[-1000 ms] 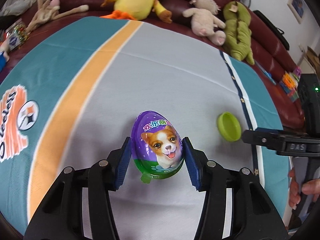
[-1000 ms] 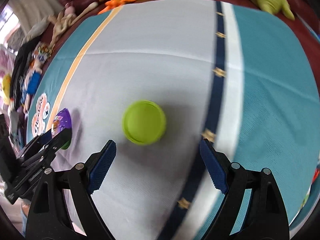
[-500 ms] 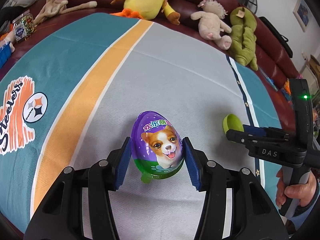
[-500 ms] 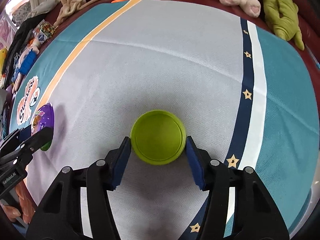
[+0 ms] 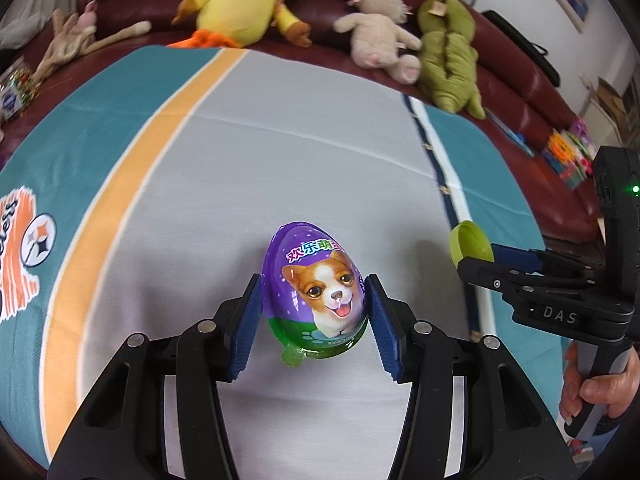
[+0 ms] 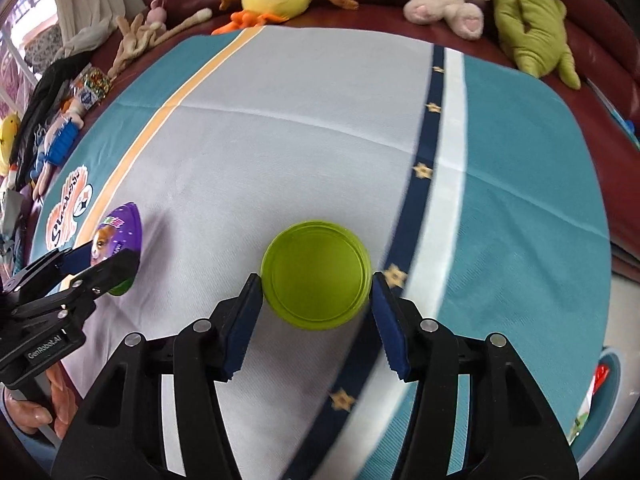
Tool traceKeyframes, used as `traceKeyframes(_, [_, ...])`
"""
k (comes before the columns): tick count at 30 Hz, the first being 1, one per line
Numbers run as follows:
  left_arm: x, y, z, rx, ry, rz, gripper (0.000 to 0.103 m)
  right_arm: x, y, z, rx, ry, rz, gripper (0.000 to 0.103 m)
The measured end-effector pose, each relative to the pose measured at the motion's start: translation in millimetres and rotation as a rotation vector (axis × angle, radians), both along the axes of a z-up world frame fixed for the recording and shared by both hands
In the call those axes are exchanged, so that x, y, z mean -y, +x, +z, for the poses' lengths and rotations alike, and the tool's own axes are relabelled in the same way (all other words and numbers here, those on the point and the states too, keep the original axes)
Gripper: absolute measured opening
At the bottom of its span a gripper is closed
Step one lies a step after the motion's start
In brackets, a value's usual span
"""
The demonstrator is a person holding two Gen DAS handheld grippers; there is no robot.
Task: Collect trash
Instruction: 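Carry the purple egg and green lid with both tools over the teal bin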
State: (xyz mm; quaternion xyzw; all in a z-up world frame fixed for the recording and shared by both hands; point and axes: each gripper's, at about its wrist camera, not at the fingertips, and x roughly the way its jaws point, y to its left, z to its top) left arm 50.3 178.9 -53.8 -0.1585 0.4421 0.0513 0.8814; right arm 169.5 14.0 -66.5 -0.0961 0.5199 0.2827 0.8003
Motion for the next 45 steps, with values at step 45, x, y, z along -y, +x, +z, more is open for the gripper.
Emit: traceKeyframes(45, [426.4,52.8,4.7,-0.057,0.134,-0.702,0.052,474.1,-66.7,10.8,0.023,0.253,-0.708,0.053])
